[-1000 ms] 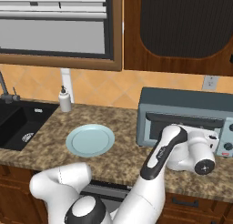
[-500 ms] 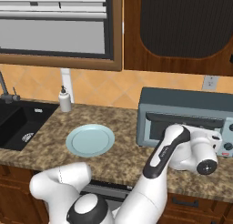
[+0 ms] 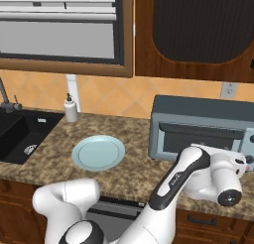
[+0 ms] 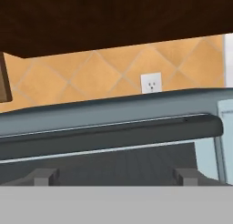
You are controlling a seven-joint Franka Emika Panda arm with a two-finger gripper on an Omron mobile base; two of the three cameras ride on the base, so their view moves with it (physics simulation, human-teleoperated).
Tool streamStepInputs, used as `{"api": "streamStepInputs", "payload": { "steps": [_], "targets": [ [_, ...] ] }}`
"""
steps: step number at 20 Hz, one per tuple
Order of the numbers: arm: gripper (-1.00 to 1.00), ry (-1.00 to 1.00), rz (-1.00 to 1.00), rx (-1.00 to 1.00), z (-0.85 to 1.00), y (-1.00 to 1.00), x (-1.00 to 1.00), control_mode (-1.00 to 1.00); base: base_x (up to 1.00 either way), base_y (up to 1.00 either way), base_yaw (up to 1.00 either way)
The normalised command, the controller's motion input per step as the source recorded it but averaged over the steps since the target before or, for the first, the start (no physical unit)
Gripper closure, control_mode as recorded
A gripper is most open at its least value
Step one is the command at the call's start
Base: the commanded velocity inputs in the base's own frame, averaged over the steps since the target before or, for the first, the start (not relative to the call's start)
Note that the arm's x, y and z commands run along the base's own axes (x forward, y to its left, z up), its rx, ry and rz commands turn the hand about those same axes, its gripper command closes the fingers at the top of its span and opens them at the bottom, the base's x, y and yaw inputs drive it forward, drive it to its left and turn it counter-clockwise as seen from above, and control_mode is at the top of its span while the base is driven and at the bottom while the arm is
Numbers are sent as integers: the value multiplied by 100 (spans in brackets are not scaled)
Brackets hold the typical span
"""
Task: Pick up the kebab skewer and baguette bread, and place them inside the toaster oven. Close the toaster oven door and start by setting the timer.
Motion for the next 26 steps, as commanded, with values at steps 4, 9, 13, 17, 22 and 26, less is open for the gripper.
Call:
{"api": "streamStepInputs", "payload": {
  "steps": [4, 9, 13, 17, 22, 26],
  "targets": [
    [-100, 0, 0, 0, 0, -15, -48, -100, 0, 0, 0],
    [-100, 0, 1, 0, 0, -27, -36, -100, 0, 0, 0],
    [-100, 0, 2, 0, 0, -28, -14, -100, 0, 0, 0],
    [-100, 0, 1, -1, -2, -24, -1, -100, 0, 0, 0],
    [-100, 0, 3, -3, -15, -19, 0, -100, 0, 0, 0],
    [-100, 0, 2, -3, -17, -22, -7, -100, 0, 0, 0]
  ]
}}
